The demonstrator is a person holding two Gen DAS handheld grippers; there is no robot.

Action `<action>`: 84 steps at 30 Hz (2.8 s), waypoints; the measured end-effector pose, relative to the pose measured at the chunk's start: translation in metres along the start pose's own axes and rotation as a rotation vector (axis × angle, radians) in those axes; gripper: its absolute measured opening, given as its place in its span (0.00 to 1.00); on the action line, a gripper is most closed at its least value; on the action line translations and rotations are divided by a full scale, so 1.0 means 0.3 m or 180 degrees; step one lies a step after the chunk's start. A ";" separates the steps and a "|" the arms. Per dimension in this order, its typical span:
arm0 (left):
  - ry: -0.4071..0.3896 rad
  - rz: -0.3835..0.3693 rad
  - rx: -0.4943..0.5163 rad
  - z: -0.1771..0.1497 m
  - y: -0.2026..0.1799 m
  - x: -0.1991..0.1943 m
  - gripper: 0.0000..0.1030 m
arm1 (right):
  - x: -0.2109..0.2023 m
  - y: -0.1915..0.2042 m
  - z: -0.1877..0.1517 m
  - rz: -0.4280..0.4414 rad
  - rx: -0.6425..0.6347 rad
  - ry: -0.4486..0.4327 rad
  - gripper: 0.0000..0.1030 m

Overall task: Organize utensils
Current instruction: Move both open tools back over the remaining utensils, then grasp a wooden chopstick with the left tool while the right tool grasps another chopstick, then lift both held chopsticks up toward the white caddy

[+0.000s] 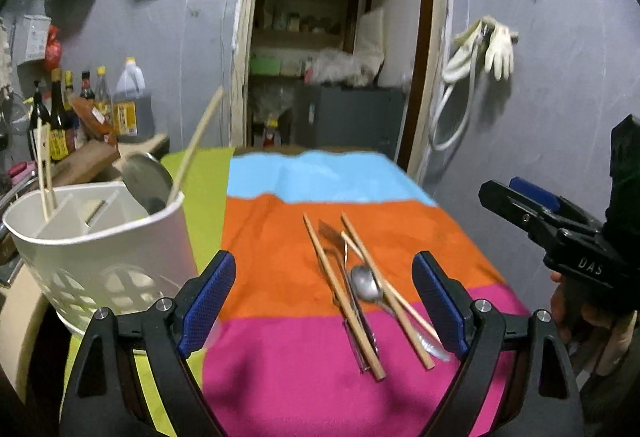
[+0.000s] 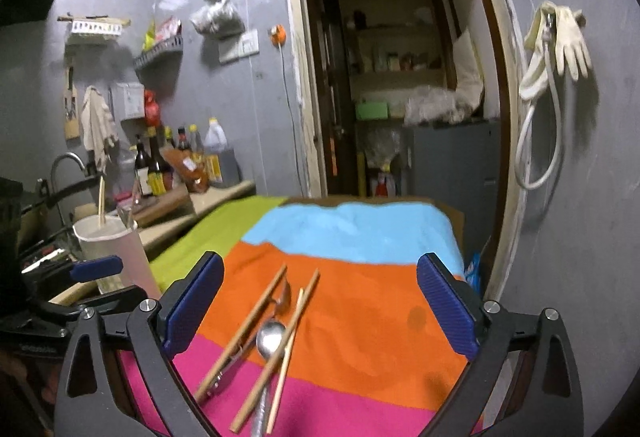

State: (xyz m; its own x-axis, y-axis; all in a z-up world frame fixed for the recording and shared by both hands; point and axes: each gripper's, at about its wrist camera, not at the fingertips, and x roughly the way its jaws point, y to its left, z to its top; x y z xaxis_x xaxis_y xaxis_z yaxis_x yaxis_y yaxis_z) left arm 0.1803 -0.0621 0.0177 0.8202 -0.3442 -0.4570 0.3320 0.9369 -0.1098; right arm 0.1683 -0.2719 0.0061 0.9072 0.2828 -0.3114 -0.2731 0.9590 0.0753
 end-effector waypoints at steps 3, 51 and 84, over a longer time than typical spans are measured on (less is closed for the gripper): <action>0.0215 0.0004 0.0049 -0.015 -0.009 0.052 0.83 | 0.033 -0.003 -0.019 -0.0029 -0.0064 0.0202 0.80; 0.1353 -0.0157 -0.0676 -0.011 0.105 0.353 0.05 | 0.324 -0.013 -0.160 -0.0102 -0.0386 0.1708 0.04; 0.1597 -0.0103 -0.0537 -0.001 0.104 0.400 0.04 | 0.420 -0.159 -0.089 0.0034 0.0377 0.1840 0.03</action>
State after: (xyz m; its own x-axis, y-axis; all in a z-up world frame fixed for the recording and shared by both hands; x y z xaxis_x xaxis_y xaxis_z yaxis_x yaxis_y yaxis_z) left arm 0.2890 -0.0740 -0.0407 0.4733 -0.3400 -0.8127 0.2398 0.9374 -0.2525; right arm 0.2872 -0.2823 -0.0620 0.5739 0.2694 -0.7733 -0.2136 0.9609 0.1763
